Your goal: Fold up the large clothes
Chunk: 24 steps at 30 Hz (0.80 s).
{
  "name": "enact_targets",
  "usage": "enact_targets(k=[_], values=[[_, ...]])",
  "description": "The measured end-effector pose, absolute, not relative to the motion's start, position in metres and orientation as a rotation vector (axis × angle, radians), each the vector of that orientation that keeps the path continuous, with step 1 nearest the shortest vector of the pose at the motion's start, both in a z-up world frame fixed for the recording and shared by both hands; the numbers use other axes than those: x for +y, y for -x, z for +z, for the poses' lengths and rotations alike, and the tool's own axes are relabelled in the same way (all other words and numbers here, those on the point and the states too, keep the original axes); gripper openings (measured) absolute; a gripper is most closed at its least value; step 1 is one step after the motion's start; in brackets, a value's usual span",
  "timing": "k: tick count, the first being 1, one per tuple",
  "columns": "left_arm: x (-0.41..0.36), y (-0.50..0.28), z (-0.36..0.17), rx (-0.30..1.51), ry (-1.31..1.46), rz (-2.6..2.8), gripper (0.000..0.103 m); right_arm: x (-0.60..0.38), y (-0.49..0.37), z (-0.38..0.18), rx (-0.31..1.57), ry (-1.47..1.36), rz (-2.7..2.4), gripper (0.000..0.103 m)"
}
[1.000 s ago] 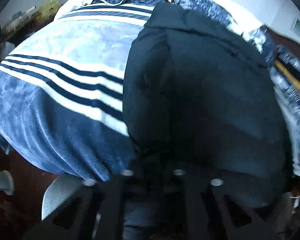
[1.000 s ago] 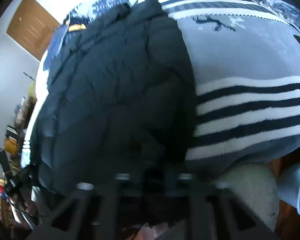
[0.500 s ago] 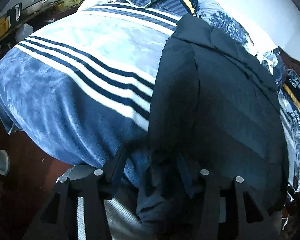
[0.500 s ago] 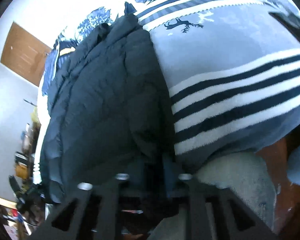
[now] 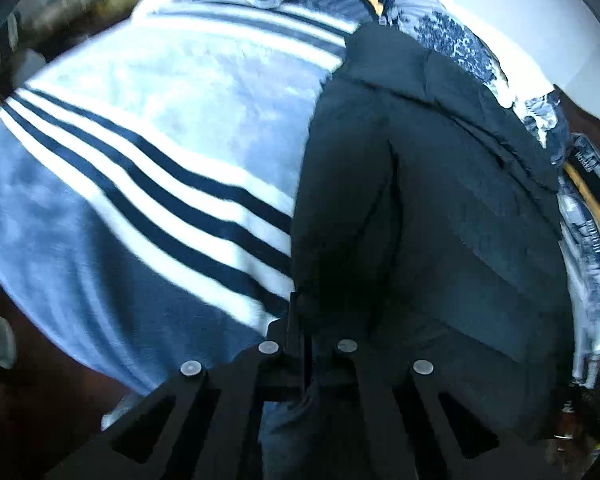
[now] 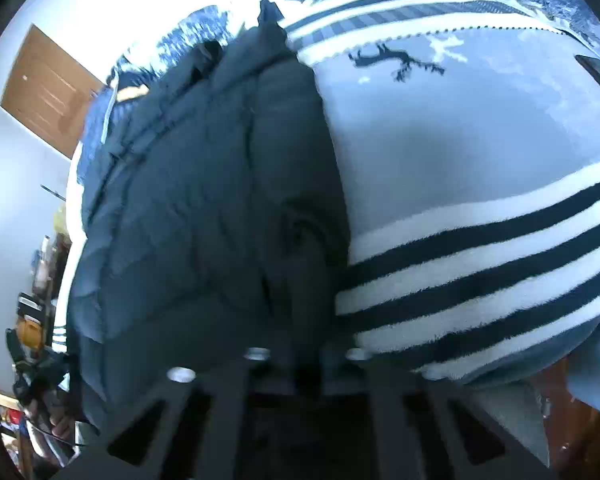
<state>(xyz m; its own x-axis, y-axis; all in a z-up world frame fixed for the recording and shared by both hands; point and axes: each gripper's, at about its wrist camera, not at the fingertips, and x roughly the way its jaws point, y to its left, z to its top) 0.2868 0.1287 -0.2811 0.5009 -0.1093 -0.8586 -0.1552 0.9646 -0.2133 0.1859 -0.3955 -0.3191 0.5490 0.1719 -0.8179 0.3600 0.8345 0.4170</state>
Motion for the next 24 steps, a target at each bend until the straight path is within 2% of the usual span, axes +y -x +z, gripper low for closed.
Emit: enact_targets(k=[4,7,8,10,12,13,14,15,16,24], values=[[0.113,-0.288,-0.297,1.086,0.132,0.081,0.009,-0.398,-0.190,-0.335,1.068,-0.574,-0.174,0.003],[0.114,-0.281,-0.284,1.065,0.175,0.082,0.009,-0.386,-0.192,-0.325,1.042,-0.481,-0.190,0.003],[0.121,-0.277,-0.279,1.055,0.196,0.084,0.015,-0.386,-0.190,-0.322,1.031,-0.487,-0.184,0.003],[0.130,-0.266,-0.267,1.028,0.247,0.078,0.034,-0.394,-0.182,-0.316,0.988,-0.562,-0.126,0.007],[0.137,-0.251,-0.257,0.984,0.286,0.035,0.069,-0.401,-0.168,-0.307,0.926,-0.657,-0.034,0.009],[0.139,-0.241,-0.253,0.965,0.297,0.025,0.074,-0.401,-0.161,-0.303,0.918,-0.662,-0.035,0.024],[0.139,-0.235,-0.250,0.958,0.298,0.022,0.076,-0.399,-0.155,-0.301,0.921,-0.654,-0.042,0.037],[0.137,-0.230,-0.249,0.959,0.293,0.016,0.076,-0.395,-0.148,-0.297,0.920,-0.637,-0.041,0.073],[0.133,-0.222,-0.252,0.972,0.286,0.014,0.076,-0.391,-0.141,-0.293,0.907,-0.616,-0.030,0.080],[0.091,-0.236,-0.280,1.111,0.149,-0.004,0.076,-0.366,-0.149,-0.310,1.055,-0.534,-0.050,0.077]])
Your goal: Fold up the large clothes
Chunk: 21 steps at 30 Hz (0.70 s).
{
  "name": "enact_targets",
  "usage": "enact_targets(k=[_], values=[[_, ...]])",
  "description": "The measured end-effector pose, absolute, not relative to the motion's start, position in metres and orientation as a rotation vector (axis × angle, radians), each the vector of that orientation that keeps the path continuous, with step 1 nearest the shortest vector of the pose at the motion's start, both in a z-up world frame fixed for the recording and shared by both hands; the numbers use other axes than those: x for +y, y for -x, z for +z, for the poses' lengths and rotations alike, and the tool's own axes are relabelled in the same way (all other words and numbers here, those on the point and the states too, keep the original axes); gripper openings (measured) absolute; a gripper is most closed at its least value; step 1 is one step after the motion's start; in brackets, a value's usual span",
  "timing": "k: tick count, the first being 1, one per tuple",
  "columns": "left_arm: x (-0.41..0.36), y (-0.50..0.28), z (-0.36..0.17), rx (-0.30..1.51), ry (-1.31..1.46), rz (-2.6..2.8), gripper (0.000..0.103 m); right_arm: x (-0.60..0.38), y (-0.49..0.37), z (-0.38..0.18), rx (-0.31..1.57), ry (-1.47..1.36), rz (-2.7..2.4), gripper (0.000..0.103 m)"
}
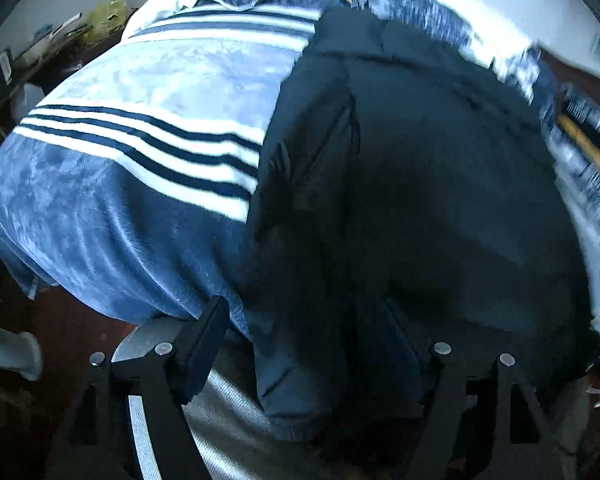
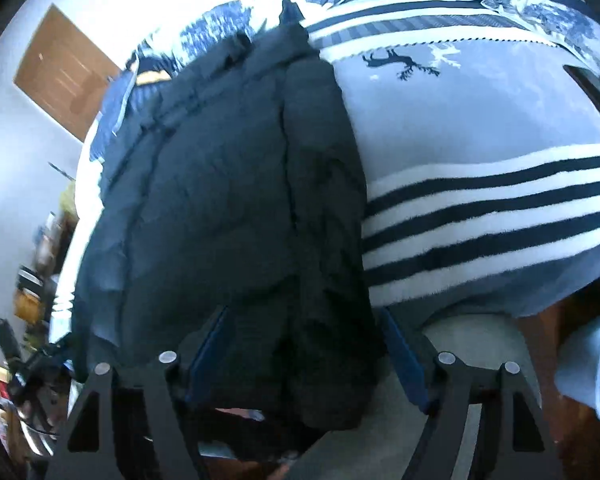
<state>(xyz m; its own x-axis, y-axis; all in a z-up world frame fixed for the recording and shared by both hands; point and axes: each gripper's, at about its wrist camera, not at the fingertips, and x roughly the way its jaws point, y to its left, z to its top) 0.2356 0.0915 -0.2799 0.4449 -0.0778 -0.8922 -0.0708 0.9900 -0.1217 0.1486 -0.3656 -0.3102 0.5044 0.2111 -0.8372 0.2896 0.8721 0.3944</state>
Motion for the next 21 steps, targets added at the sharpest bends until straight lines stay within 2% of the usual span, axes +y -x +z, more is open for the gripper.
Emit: enact_targets(k=[1,2,4,5,6,7,8,9,13,21], values=[[0.087,-0.241,-0.286,1.139,0.130,-0.005,0.075,-0.365,-0.150,-0.315,1.081,-0.534,-0.045,0.076],[0.089,-0.239,-0.288,1.151,0.121,-0.005,0.068,-0.367,-0.152,-0.318,1.101,-0.535,-0.047,0.072],[0.088,-0.241,-0.294,1.167,0.121,-0.009,0.053,-0.369,-0.156,-0.328,1.146,-0.555,-0.044,0.057],[0.088,-0.244,-0.295,1.171,0.134,-0.017,0.040,-0.371,-0.156,-0.334,1.167,-0.571,-0.036,0.052],[0.087,-0.245,-0.296,1.170,0.147,-0.033,0.027,-0.372,-0.158,-0.338,1.185,-0.582,-0.037,0.043],[0.085,-0.243,-0.293,1.163,0.141,-0.044,0.021,-0.372,-0.159,-0.340,1.197,-0.585,-0.037,0.027],[0.081,-0.241,-0.291,1.152,0.123,-0.044,0.010,-0.371,-0.159,-0.339,1.198,-0.597,-0.022,0.018],[0.080,-0.240,-0.286,1.136,0.107,-0.047,0.006,-0.370,-0.157,-0.336,1.188,-0.597,-0.010,0.009],[0.094,-0.218,-0.251,1.081,0.178,-0.074,0.004,-0.371,-0.139,-0.305,1.100,-0.586,-0.008,0.004],[0.130,-0.192,-0.207,1.078,0.270,-0.166,0.003,-0.378,-0.104,-0.247,1.026,-0.592,0.095,0.003]])
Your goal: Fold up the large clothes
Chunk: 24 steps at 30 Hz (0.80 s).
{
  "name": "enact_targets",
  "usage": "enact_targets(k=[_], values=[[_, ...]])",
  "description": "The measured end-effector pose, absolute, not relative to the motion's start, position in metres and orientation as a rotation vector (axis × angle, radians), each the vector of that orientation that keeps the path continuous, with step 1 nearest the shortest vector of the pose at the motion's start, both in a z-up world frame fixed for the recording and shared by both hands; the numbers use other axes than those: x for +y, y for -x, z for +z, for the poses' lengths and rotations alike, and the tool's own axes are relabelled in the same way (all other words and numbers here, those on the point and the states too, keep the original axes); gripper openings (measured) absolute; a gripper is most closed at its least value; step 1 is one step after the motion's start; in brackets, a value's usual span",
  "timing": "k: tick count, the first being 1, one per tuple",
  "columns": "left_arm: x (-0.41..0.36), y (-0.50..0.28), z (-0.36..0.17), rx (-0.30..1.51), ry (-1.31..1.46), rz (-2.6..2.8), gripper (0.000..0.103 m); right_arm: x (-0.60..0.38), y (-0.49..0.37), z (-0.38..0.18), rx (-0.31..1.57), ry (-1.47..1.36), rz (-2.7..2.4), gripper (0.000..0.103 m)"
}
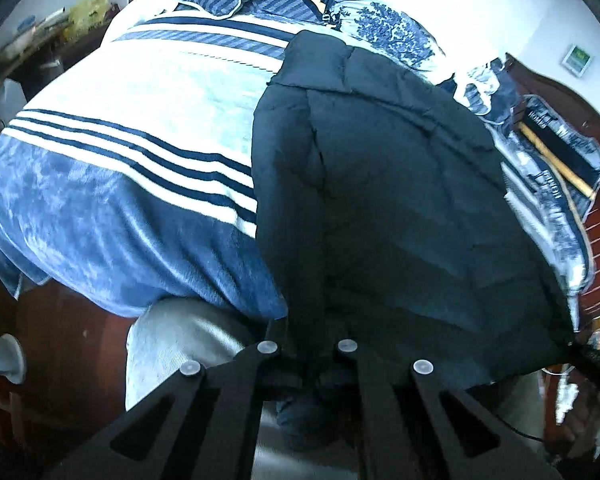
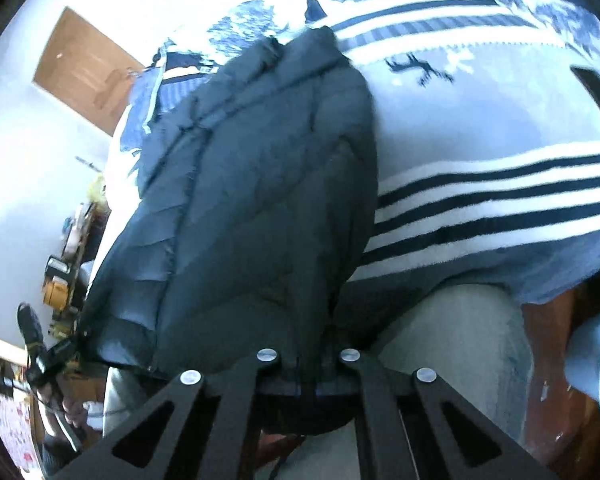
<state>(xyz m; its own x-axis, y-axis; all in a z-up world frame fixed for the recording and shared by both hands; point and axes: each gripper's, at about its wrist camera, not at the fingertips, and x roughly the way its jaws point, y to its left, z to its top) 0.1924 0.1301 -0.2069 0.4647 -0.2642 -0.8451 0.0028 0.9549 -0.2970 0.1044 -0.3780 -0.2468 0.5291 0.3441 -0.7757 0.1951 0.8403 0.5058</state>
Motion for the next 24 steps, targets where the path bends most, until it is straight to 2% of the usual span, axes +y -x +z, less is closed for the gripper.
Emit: enact_targets(k=[9,14,20,24], values=[[0.154,-0.175,-0.172,1.037,0.441,-0.290,0.003,-0.378,-0.078,-0.212,0.968,-0.659,0.201,0.003],[0.160,-0.197,-0.142,0.969,0.492,-0.353,0.003,-0.391,-0.092,-0.191,0.893,-0.720,0.250,0.003],[0.151,-0.272,-0.096,0.900,0.456,-0.440,0.003,-0.406,-0.143,-0.149,0.788,-0.740,0.316,0.003],[0.137,-0.347,-0.072,0.880,0.400,-0.467,0.003,-0.419,-0.214,-0.122,0.769,-0.737,0.369,0.003]])
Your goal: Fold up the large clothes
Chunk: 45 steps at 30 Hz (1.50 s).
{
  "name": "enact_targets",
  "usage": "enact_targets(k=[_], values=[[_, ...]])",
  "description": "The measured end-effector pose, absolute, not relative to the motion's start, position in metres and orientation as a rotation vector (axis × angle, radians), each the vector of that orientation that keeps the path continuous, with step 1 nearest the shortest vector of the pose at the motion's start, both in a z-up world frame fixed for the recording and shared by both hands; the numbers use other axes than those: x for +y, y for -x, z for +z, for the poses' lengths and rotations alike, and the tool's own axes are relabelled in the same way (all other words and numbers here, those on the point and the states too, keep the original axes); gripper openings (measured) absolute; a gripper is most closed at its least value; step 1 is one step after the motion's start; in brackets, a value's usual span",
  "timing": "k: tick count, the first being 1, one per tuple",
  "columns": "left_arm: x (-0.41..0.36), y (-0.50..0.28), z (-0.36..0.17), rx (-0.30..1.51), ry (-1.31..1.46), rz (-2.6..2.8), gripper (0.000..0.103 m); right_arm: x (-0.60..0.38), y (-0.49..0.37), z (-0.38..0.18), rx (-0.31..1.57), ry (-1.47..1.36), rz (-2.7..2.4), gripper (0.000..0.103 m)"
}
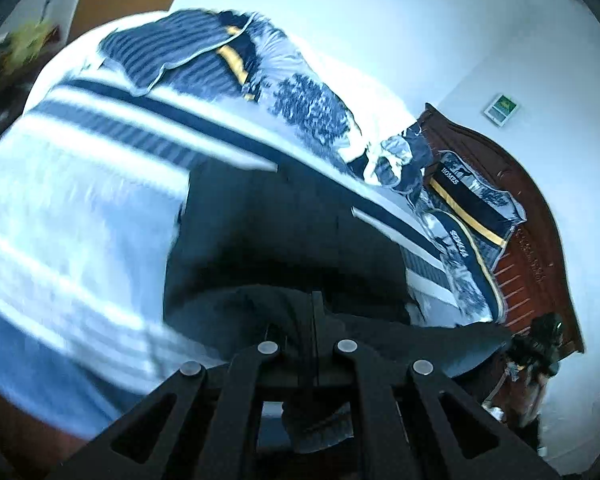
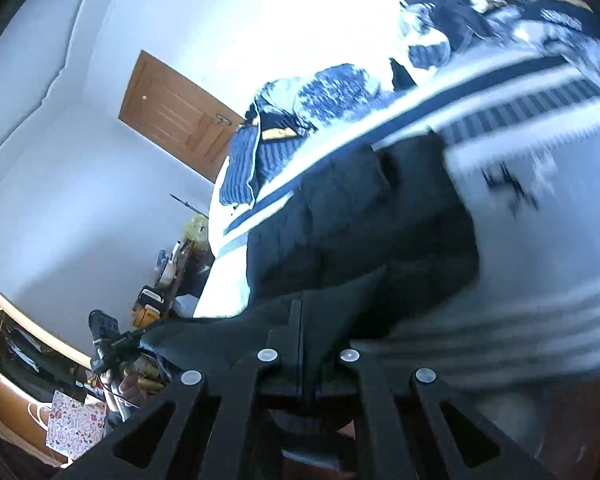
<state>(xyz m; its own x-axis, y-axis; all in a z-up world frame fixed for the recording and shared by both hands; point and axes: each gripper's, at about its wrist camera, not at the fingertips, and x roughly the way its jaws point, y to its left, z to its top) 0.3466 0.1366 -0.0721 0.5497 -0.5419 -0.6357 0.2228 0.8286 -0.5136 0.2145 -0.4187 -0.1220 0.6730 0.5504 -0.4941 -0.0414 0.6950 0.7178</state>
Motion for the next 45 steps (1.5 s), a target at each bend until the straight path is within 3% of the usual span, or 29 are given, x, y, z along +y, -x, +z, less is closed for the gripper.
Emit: enact_targets(k=[10,20,21,22,23,24,25,28,35,38,39,40,41,42,43,45], values=[[0.101,-0.551,-0.104,0.966,0.441,-0.404,0.004,-0.457,-0.437,-0.142,0.889,-0.761,0.352,0.003],[0.110,-0.628,-0.165,0.993,0.594,-0.254,0.013,-0.496,-0.552,-0.231,0.992,-0.912,0.217,0.010],[0.114,-0.625,-0.162,0.960,0.607,-0.249,0.019,-0.501,-0.554,-0.236,0.984,-0.940,0.202,0.012],[0.119,-0.620,-0.157,0.922,0.597,-0.230,0.027,-0.507,-0.553,-0.238,0.957,-0.953,0.192,0.017],[0.122,-0.615,-0.153,0.890,0.574,-0.203,0.051,-0.510,-0.551,-0.236,0.933,-0.940,0.186,0.023],[0.125,-0.610,-0.149,0.863,0.551,-0.176,0.072,-0.512,-0.547,-0.235,0.913,-0.911,0.173,0.047],[0.129,-0.603,-0.145,0.827,0.536,-0.153,0.075,-0.515,-0.538,-0.231,0.885,-0.854,0.124,0.077],[0.133,-0.593,-0.146,0.803,0.506,-0.157,0.075,-0.515,-0.520,-0.224,0.844,-0.736,0.097,0.080],[0.092,-0.614,-0.196,0.991,0.354,-0.150,0.075,-0.502,-0.526,-0.249,0.935,-0.640,0.112,0.080],[0.072,-0.634,-0.215,1.051,0.263,-0.099,0.072,-0.492,-0.549,-0.265,1.004,-0.619,0.096,0.080],[0.067,-0.639,-0.219,1.067,0.233,-0.089,0.040,-0.489,-0.558,-0.273,1.045,-0.615,0.079,0.070],[0.064,-0.642,-0.221,1.079,0.205,-0.083,0.018,-0.487,-0.564,-0.277,1.069,-0.618,0.060,0.040],[0.064,-0.643,-0.217,1.082,0.205,-0.096,0.003,-0.487,-0.566,-0.278,1.081,-0.628,0.062,0.026],[0.068,-0.642,-0.210,1.051,0.226,-0.108,0.003,-0.487,-0.567,-0.273,1.071,-0.634,0.064,0.011],[0.074,-0.639,-0.198,1.000,0.236,-0.125,0.003,-0.488,-0.564,-0.259,1.017,-0.619,0.062,0.004],[0.082,-0.639,-0.185,0.954,0.232,-0.136,0.002,-0.491,-0.560,-0.236,0.957,-0.588,0.046,0.002]])
